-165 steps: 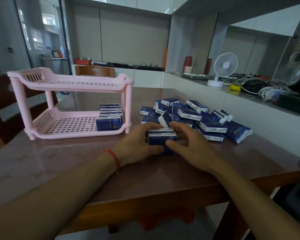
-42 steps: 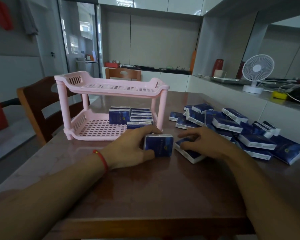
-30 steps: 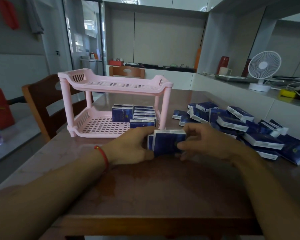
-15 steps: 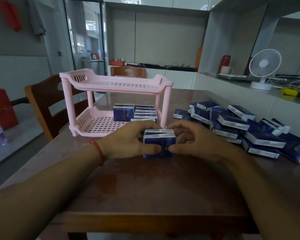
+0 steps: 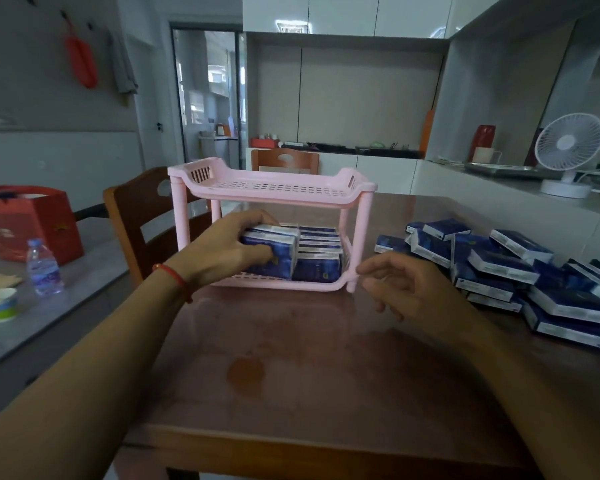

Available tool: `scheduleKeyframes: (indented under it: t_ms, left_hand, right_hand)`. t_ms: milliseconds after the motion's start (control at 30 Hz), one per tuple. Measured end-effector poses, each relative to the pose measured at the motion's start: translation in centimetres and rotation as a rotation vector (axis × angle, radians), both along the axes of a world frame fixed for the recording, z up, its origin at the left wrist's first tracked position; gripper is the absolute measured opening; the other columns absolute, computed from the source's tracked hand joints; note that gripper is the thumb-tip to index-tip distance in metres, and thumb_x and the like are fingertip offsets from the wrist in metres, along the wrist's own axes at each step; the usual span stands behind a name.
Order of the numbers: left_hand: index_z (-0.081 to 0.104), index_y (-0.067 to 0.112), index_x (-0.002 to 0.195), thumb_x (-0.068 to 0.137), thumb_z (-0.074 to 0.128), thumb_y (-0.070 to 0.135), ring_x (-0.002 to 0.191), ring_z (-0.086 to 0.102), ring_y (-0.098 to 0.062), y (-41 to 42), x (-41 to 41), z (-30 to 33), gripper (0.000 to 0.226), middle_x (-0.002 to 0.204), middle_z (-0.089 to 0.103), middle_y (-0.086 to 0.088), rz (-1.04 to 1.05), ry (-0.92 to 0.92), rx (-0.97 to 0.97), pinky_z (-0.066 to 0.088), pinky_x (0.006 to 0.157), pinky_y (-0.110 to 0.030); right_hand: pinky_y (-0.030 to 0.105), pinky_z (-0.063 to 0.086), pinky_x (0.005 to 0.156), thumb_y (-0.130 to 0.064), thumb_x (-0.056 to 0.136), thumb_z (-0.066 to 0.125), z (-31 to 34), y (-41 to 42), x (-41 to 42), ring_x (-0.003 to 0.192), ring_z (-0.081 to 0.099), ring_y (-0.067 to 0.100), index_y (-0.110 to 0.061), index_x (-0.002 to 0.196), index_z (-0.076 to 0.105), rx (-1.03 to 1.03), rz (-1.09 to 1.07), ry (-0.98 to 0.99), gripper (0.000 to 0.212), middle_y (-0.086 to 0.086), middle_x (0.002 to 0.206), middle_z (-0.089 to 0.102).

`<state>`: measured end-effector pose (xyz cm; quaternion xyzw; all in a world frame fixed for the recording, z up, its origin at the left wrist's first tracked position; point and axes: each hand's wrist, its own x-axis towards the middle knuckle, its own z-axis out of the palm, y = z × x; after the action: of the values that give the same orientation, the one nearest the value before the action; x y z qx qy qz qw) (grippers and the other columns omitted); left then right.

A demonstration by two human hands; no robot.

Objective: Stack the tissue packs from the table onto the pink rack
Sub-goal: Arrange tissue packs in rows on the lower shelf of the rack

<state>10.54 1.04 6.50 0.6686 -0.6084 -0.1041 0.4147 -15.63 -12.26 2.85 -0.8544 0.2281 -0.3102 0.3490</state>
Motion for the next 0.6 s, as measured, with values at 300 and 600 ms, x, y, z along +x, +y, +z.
scheduleKeyframes:
  t_ms: [300, 600]
  left_hand:
    - [0.061, 0.019, 0.112, 0.083, 0.071, 0.032, 0.091, 0.063, -0.019, -2.1, 2.0, -1.6, 0.034, 0.105, 0.063, -0.003, 0.338, -0.147, 0.015, 0.052, 0.082, -0.034]
    - [0.050, 0.043, 0.132, 0.074, 0.069, 0.050, 0.121, 0.051, -0.030, -4.3, 3.3, -2.0, 0.061, 0.136, 0.038, -0.004, 0.297, -0.281, 0.301, 0.042, 0.111, -0.044]
  right_hand:
    - [0.017, 0.057, 0.066, -0.025, 0.092, 0.066, -0.4, -0.3, 0.2, 0.078, 0.065, 0.002, -0.029, 0.103, 0.067, -0.098, -0.021, 0.069, 0.012, -0.007, 0.099, 0.068]
    - [0.020, 0.057, 0.067, -0.026, 0.094, 0.064, -0.9, -0.9, 0.3, 0.082, 0.063, -0.006, -0.039, 0.099, 0.063, -0.159, -0.043, 0.156, 0.014, -0.015, 0.098, 0.066]
